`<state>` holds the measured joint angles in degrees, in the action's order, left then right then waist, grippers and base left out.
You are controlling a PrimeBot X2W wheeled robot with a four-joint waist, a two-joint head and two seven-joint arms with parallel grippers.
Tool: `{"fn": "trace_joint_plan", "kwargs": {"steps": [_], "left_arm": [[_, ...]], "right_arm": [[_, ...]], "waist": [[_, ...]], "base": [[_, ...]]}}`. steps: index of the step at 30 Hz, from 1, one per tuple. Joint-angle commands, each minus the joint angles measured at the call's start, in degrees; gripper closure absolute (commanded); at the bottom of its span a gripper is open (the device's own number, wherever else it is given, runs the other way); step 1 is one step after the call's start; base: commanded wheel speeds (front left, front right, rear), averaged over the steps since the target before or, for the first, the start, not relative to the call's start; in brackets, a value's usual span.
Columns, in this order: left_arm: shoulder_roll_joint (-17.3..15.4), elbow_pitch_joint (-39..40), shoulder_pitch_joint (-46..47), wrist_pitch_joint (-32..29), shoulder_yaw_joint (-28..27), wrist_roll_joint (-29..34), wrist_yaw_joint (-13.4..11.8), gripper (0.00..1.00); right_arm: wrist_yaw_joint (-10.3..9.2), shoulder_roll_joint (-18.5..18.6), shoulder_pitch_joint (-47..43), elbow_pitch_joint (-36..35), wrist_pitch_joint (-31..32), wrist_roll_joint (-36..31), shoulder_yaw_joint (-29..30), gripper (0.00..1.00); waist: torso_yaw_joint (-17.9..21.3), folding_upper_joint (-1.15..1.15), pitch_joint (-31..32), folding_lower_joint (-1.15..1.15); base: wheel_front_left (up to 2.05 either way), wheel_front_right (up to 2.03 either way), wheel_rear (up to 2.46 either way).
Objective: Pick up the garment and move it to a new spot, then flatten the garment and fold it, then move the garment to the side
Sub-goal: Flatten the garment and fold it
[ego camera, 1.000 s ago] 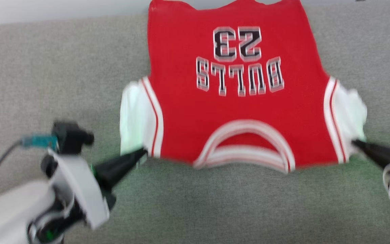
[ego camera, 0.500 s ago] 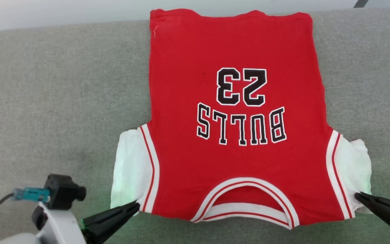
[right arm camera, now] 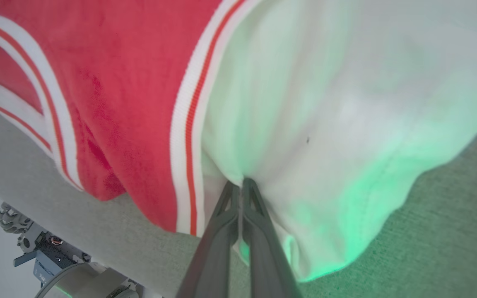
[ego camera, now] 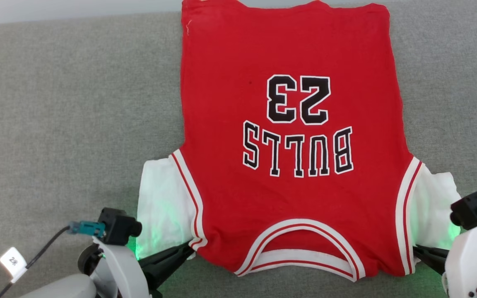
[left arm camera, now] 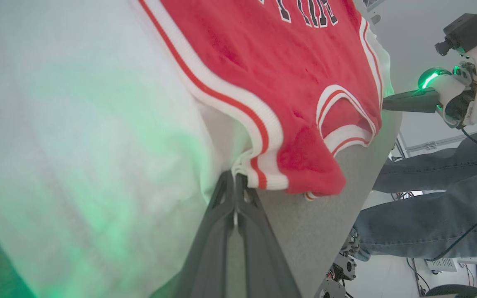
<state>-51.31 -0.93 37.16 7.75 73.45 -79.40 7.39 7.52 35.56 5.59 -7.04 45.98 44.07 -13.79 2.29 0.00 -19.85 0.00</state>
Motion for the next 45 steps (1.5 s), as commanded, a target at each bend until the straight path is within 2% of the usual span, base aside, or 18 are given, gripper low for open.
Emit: {"fn": "trace_joint_plan", "kwargs": {"steps": [1,7,8,9,10,11,13,17,21,25,26,29,34,40,45], "left_arm": [[0.72,-1.43,-0.91,0.05,-0.03,0.58,0.10,1.00],[2.90,-4.89,-2.03,1.18,0.18,0.57,0.02,1.00],[2.97,-5.08,-2.14,1.37,0.19,0.51,0.02,1.00],[3.07,-5.19,-2.26,1.58,0.20,0.56,0.02,1.00],[3.17,-5.13,-2.43,1.83,0.20,0.55,0.02,1.00],[3.22,-5.06,-2.58,2.02,0.19,0.53,0.02,1.00],[3.17,-4.80,-2.82,2.57,0.22,0.78,0.02,1.00],[3.19,-4.32,-3.04,3.90,0.26,1.45,0.02,1.00],[3.20,-3.46,-3.14,5.42,0.32,2.27,0.03,1.00],[3.64,-2.76,-1.79,6.27,0.17,3.06,0.03,1.00],[3.79,-2.61,-1.22,6.42,0.16,3.28,0.03,1.00],[4.24,-2.35,0.78,6.37,0.08,4.04,0.03,1.00],[6.85,-1.80,4.67,4.49,0.00,5.73,0.03,1.00],[9.70,-1.45,8.30,2.48,0.14,7.39,-0.01,1.00],[11.53,-1.66,8.98,1.08,0.37,8.37,-0.04,1.00]], "right_arm": [[-0.06,-0.39,0.72,2.21,-0.96,-0.83,-2.17,1.00],[-0.15,-0.84,3.86,8.55,-7.40,-2.12,-7.64,1.00],[-0.16,-0.74,4.56,9.02,-8.77,-2.50,-8.02,0.69],[-0.23,-0.60,5.05,9.22,-10.08,-2.60,-8.33,0.54],[-0.27,-0.29,5.57,8.91,-11.48,-2.66,-8.62,0.02],[-0.27,0.09,5.99,8.33,-12.50,-2.47,-8.68,0.00],[-0.26,1.03,5.59,6.52,-13.69,-0.75,-7.68,0.00],[-0.07,6.07,2.38,-1.31,-11.82,2.86,-4.54,0.00],[-0.06,9.56,0.35,-8.88,-7.59,8.22,4.29,0.00],[-0.06,8.13,5.28,-10.44,-4.11,8.12,12.79,0.00],[-0.06,6.82,7.82,-9.31,-3.31,6.81,14.06,0.00],[-0.05,2.84,17.74,-4.70,-0.31,1.24,12.78,0.00],[-0.05,-2.46,35.88,9.77,4.75,-8.72,11.13,0.00],[-0.05,-4.14,54.03,24.84,10.27,-18.00,12.70,0.00],[-0.05,-2.74,61.92,32.08,14.80,-23.26,12.02,0.00]], "waist": [[0.05,0.00,-0.21,0.00],[0.38,0.00,-0.69,0.00],[0.50,0.00,-0.81,0.00],[0.59,0.00,-0.85,0.00],[0.65,0.00,-0.90,0.00],[0.68,0.00,-0.96,0.00],[0.72,0.00,-1.16,0.00],[0.31,0.00,-1.61,0.00],[-0.42,0.00,-2.33,0.00],[-1.82,0.00,-4.11,0.00],[-2.25,0.00,-4.83,0.00],[-3.60,0.00,-6.96,0.00],[-8.14,0.00,-11.05,0.00],[-13.69,0.00,-17.34,0.00],[-16.79,0.00,-20.26,0.00]], "base": [[0.00,0.00,0.00],[0.00,0.00,0.00],[0.00,0.00,0.00],[0.00,0.00,0.00],[0.00,0.00,0.00],[0.00,0.00,0.00],[0.00,0.00,0.00],[0.00,0.00,0.00],[0.00,0.00,0.00],[0.00,0.00,0.00],[0.00,0.00,0.00],[0.00,0.00,0.00],[0.00,0.00,0.00],[0.00,0.00,0.00],[0.00,0.00,0.00]]}}
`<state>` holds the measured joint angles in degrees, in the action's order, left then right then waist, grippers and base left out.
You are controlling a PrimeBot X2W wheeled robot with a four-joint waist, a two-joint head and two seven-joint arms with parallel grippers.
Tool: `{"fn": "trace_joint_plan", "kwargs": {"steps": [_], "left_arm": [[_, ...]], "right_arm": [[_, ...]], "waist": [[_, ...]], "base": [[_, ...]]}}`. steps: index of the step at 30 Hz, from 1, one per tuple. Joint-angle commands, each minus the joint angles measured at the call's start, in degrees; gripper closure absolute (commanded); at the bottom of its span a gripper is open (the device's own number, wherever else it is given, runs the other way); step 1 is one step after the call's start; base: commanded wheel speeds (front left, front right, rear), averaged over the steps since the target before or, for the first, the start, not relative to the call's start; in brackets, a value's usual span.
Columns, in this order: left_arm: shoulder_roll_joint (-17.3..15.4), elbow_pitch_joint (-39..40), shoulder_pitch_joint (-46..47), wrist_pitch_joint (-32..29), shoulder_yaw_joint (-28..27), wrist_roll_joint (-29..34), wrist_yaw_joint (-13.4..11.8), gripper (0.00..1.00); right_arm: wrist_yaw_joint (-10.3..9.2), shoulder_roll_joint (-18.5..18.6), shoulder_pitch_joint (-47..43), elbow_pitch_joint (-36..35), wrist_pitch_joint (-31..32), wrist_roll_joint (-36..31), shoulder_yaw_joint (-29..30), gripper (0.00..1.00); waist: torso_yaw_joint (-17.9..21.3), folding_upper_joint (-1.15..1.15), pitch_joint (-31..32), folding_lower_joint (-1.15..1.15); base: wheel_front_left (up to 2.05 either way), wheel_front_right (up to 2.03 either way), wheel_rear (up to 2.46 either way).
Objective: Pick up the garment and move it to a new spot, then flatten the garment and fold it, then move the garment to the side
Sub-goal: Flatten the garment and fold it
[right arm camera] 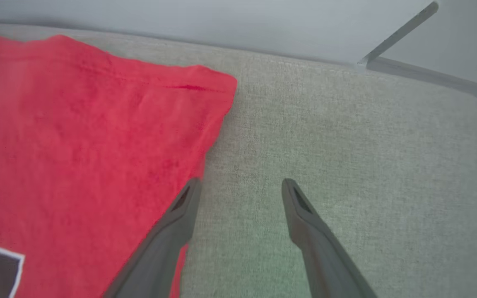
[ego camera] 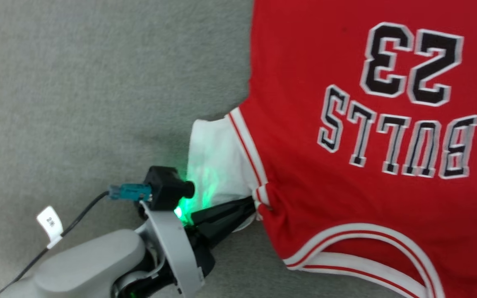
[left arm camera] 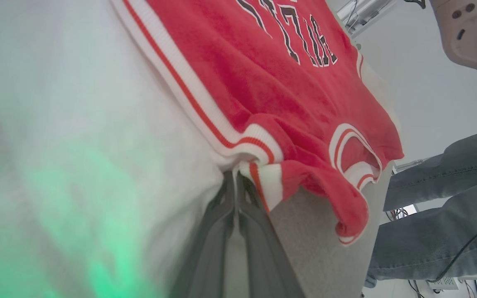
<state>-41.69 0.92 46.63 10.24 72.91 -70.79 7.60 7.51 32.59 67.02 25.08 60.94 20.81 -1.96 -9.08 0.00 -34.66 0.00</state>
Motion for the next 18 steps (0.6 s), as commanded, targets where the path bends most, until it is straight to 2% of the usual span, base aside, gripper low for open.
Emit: {"fn": "trace_joint_plan", "kwargs": {"steps": [1,6,10,11,12,13,18], "left_arm": [[2.27,-3.49,-0.35,-1.76,0.97,0.02,-0.31,1.00],[2.97,-4.27,-0.30,-1.23,1.28,0.59,-0.64,1.00],[3.26,-4.72,-0.26,-1.83,1.38,0.59,-0.69,1.00],[3.27,-4.85,-0.22,-1.85,1.38,0.45,-0.71,1.00],[3.25,-5.03,-0.15,-1.71,1.38,0.35,-0.76,1.00],[3.17,-5.25,-0.09,-1.31,1.38,0.20,-0.86,1.00],[1.86,-7.00,-0.80,1.05,1.24,-0.70,-0.93,1.00]], "right_arm": [[-0.04,0.16,2.24,1.34,0.72,-1.10,0.79,0.00],[-0.04,-1.63,6.97,7.34,3.28,-5.66,2.27,0.00],[-0.01,-3.38,6.77,10.81,5.29,-7.00,2.10,0.00],[0.00,-3.75,6.72,11.17,5.47,-6.96,1.76,0.54],[0.00,-3.97,6.46,11.32,5.07,-7.03,1.76,0.62],[0.01,-4.18,6.31,11.78,5.01,-6.87,2.32,1.00],[-0.01,-3.25,4.34,12.32,2.26,-5.49,4.04,1.00]], "waist": [[-6.06,0.00,-6.10,0.00],[-7.55,0.00,-8.05,0.00],[-7.86,0.00,-8.53,0.00],[-7.80,0.00,-8.51,0.00],[-7.69,0.00,-8.38,0.00],[-7.56,0.00,-8.19,0.00],[-6.29,0.00,-5.01,0.00]], "base": [[0.00,0.00,0.00],[0.00,0.00,0.00],[0.00,0.00,0.00],[0.00,0.00,0.00],[0.00,0.00,0.00],[0.00,0.00,0.00],[0.00,0.00,0.00]]}}
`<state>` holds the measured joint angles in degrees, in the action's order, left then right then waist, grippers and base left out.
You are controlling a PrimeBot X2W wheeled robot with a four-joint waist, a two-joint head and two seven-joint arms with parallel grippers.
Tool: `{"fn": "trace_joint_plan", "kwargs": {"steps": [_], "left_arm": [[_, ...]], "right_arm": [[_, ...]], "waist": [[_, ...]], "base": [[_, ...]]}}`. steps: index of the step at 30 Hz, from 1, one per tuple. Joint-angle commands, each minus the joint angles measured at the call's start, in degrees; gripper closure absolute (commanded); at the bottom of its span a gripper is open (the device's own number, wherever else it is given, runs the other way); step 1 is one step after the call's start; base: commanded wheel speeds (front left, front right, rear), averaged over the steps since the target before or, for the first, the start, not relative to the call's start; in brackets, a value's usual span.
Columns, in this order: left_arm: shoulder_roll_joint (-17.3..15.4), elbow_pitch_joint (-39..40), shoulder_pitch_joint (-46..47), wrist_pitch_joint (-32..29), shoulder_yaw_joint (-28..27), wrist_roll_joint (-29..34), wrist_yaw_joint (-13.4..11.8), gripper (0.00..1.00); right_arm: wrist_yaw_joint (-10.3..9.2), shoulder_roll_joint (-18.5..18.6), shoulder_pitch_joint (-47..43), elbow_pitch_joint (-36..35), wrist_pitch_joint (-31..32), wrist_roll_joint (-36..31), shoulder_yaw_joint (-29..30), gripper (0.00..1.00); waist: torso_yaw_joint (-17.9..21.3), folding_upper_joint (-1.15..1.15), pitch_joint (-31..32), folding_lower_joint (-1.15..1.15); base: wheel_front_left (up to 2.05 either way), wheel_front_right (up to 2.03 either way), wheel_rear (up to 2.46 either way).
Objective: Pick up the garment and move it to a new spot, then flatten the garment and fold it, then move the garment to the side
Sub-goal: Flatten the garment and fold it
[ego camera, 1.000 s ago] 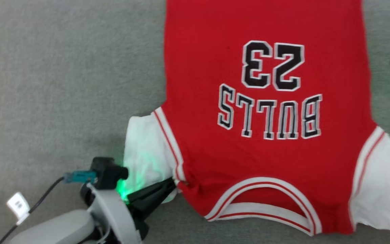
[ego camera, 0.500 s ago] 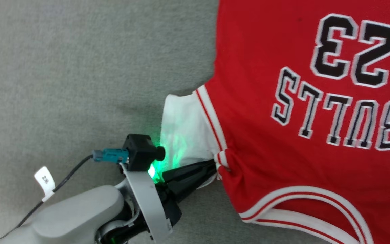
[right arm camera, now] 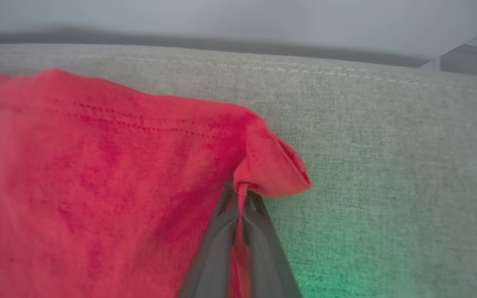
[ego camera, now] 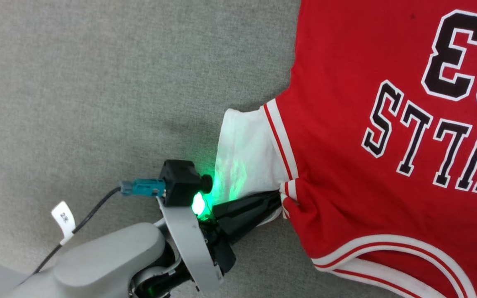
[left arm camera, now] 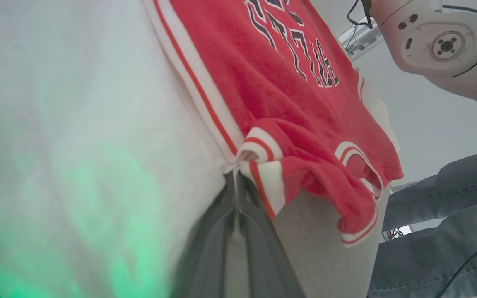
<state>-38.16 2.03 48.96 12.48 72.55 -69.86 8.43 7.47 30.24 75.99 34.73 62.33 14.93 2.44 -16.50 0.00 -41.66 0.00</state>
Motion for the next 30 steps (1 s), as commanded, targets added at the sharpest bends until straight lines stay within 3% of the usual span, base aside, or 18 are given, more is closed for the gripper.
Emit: {"fn": "trace_joint_plan", "kwargs": {"steps": [1,7,11,17,21,25,30], "left_arm": [[-2.08,-8.27,-3.61,-0.79,1.57,-1.70,-1.78,1.00],[-4.82,-7.92,-7.31,1.29,1.69,-3.10,-1.80,1.00],[-6.07,-6.76,-9.81,2.13,1.66,-4.06,-1.51,1.00],[-7.79,-4.72,-12.66,2.55,-1.69,-4.59,-1.10,1.00],[-8.52,-3.89,-14.63,2.58,-3.94,-3.60,-1.06,1.00],[-8.93,-3.78,-15.81,2.60,-5.47,-3.07,-1.06,1.00],[-9.21,-3.61,-16.64,2.61,-6.77,-2.80,-1.06,1.00]], "right_arm": [[0.04,-0.45,-5.29,2.45,0.17,0.98,-0.29,1.00],[0.01,3.83,-14.80,-3.60,-2.34,10.32,-2.69,1.00],[0.00,7.86,-26.42,-13.62,-1.00,20.52,-4.22,1.00],[0.00,12.44,-47.11,-30.78,2.04,31.66,0.28,1.00],[0.00,10.75,-61.06,-40.60,2.75,34.75,5.60,1.00],[0.00,6.49,-74.77,-49.98,3.66,35.87,9.48,1.00],[0.00,0.91,-88.14,-58.23,4.90,35.05,9.64,1.00]], "waist": [[1.43,0.00,2.98,0.00],[3.94,0.00,9.83,0.00],[6.24,0.00,14.38,0.00],[10.24,0.00,18.42,0.00],[12.40,0.00,19.44,0.00],[13.92,0.00,19.93,0.00],[15.27,0.00,20.09,0.00]], "base": [[0.00,0.00,0.00],[0.00,0.00,0.00],[0.00,0.00,0.00],[0.00,0.00,0.00],[0.00,0.00,0.00],[0.00,0.00,0.00],[0.00,0.00,0.00]]}}
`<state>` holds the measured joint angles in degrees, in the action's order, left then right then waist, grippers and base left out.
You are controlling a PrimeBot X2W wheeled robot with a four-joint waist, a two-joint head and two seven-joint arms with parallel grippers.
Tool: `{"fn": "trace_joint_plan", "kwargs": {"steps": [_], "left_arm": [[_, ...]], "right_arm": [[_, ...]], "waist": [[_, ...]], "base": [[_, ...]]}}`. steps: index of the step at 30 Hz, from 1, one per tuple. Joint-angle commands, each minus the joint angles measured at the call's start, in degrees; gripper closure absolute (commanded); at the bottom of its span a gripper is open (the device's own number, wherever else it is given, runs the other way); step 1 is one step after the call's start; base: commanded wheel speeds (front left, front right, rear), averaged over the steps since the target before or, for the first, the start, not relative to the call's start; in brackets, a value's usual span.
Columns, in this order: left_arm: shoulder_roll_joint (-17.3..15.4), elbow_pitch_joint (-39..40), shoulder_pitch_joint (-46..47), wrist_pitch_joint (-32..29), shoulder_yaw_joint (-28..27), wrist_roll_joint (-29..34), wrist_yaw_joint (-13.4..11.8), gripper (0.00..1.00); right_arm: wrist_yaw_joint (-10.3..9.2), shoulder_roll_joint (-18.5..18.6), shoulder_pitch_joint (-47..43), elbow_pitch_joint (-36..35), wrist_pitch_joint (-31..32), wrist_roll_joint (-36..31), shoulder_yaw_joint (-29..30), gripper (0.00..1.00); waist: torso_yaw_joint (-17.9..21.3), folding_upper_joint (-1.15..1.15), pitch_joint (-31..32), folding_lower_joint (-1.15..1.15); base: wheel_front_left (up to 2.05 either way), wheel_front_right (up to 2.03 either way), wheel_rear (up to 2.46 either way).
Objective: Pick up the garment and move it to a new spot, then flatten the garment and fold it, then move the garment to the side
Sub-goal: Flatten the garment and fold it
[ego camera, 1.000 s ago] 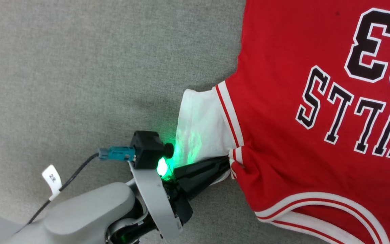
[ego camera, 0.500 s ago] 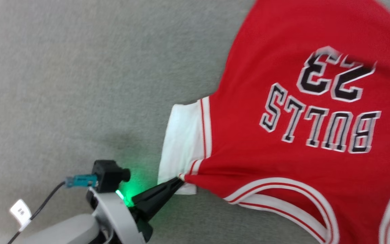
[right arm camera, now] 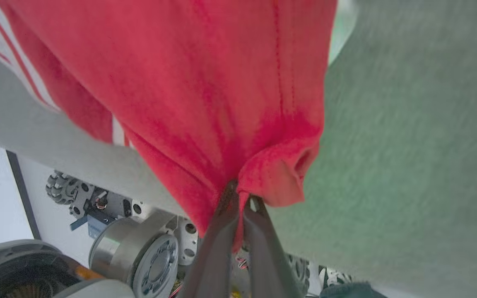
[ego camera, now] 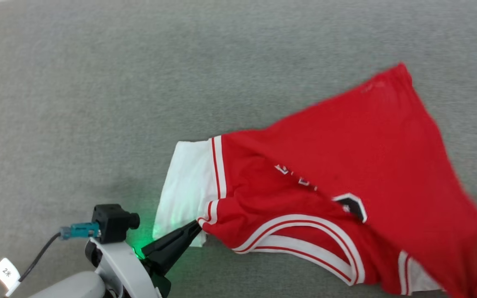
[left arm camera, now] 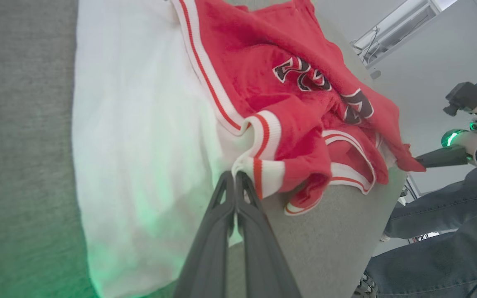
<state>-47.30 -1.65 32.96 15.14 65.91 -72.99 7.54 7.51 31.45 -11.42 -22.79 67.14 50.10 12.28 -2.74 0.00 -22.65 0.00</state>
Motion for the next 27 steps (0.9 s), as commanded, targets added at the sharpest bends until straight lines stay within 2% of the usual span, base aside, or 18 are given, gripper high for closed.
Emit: {"fn": "trace_joint_plan", "kwargs": {"steps": [1,4,8,9,10,11,17,22,24,27], "left_arm": [[-0.05,0.02,-0.67,-0.06,-0.33,0.39,-0.17,1.00],[-0.20,-0.10,-0.81,-0.06,-0.40,0.51,-0.17,1.00],[-0.41,-0.14,-1.31,-0.06,-0.74,0.29,-0.17,1.00],[-0.47,-0.11,-1.43,-0.06,-0.78,0.31,-0.17,1.00],[-0.51,-0.16,-1.56,-0.06,-0.80,0.34,-0.17,1.00],[-0.56,-0.17,-1.62,-0.06,-0.79,0.37,-0.17,1.00],[0.35,0.09,-2.27,-0.06,-1.21,0.79,-0.17,1.00],[2.42,0.52,-1.91,-0.05,-1.30,1.72,-0.17,1.00],[3.24,0.53,-1.37,-0.06,-1.17,2.05,-0.17,1.00],[4.39,-0.01,-0.68,-0.05,-0.69,2.61,-0.17,1.00]], "right_arm": [[-0.04,-1.05,-2.05,-1.57,-0.31,-0.35,-0.50,1.00],[-0.04,-2.74,-4.76,-2.76,-1.54,-0.90,-1.75,1.00],[-0.04,-3.24,-4.49,-2.51,-4.05,-2.34,-3.84,1.00],[-0.04,-3.37,-3.83,-2.30,-5.25,-2.97,-3.86,0.58],[-0.04,-3.34,-3.13,-2.16,-6.42,-3.55,-3.76,0.07],[-0.04,-3.07,-2.68,-2.26,-7.49,-3.89,-3.53,0.00],[-0.04,-1.16,-2.27,-6.45,-6.95,-1.70,2.64,0.00],[-0.04,0.88,5.15,-7.07,-7.60,-2.30,8.94,0.00],[-0.04,1.88,10.74,-5.02,-9.43,-4.37,7.51,0.00],[-0.04,3.71,19.71,0.32,-12.54,-9.00,1.56,0.00]], "waist": [[1.73,0.00,1.11,0.00],[2.40,0.00,1.21,0.00],[3.18,0.00,1.51,0.00],[3.32,0.00,1.60,0.00],[3.44,0.00,1.77,0.00],[3.53,0.00,1.93,0.00],[2.82,0.00,2.96,0.00],[0.57,0.00,2.73,0.00],[-0.34,0.00,2.13,0.00],[-1.76,0.00,1.28,0.00]], "base": [[0.00,0.00,0.00],[0.00,0.00,0.00],[0.00,0.00,0.00],[0.00,0.00,0.00],[0.00,0.00,0.00],[0.00,0.00,0.00],[0.00,0.00,0.00],[0.00,0.00,0.00],[0.00,0.00,0.00],[0.00,0.00,0.00]]}}
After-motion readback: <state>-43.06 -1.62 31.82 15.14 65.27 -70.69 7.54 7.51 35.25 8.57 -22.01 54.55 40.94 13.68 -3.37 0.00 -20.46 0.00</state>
